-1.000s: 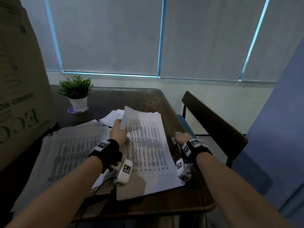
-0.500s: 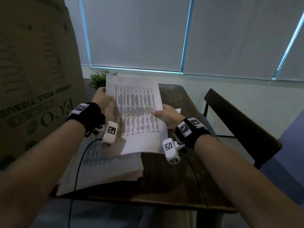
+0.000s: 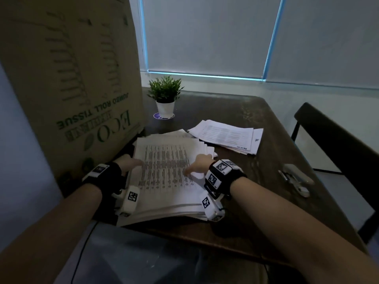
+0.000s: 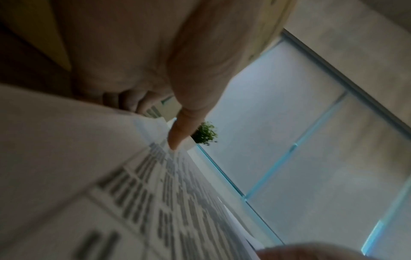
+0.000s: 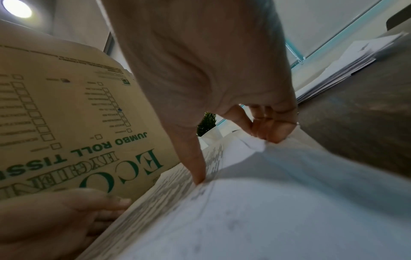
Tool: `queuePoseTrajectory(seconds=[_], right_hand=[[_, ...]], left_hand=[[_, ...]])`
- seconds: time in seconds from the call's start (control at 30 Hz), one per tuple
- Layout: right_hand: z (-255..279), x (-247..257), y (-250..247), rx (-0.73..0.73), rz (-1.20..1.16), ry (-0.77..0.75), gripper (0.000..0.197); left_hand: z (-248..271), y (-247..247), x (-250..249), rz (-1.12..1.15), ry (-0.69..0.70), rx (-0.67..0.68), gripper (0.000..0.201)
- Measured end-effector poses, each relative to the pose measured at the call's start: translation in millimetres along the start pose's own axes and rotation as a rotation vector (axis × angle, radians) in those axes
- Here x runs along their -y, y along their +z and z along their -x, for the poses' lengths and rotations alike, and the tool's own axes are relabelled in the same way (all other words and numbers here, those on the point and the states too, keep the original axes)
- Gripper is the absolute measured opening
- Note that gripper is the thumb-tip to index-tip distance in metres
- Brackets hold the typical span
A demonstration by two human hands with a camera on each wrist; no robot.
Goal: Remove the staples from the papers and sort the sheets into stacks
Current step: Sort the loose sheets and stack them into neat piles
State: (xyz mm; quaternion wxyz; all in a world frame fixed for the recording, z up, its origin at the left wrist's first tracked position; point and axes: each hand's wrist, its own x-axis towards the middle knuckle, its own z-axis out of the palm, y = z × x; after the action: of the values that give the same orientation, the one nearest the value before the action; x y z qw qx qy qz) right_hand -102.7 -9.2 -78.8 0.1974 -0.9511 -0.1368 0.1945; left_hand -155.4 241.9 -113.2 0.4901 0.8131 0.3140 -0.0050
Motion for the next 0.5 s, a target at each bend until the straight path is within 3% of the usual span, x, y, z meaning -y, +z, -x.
queuePoseTrajectory(seconds=[0.13, 0.2, 0.37, 0.5], right_hand=[[-5.9, -2.9, 2.7, 0.001, 0.036, -0.002, 0.059], [-9.7, -5.2, 5.1, 0.016, 0.013, -0.004, 0.06], [-13.8, -14.8, 5.3, 0.015, -0.041, -0.022, 0.062], [-17.9, -32.5, 5.4, -0.001, -0.245, -0.037, 0.057]], left_hand=[[0.7, 15.3, -15.7, -0.142, 0.151, -0.127, 0.031], [-1.5, 16.1, -19.5, -0.154, 0.186, -0.108, 0.034], [7.3, 2.3, -13.5, 0.043, 0.129, -0.02, 0.037], [20.9, 5.1, -20.9, 0.171, 0.303, -0.09, 0.042]])
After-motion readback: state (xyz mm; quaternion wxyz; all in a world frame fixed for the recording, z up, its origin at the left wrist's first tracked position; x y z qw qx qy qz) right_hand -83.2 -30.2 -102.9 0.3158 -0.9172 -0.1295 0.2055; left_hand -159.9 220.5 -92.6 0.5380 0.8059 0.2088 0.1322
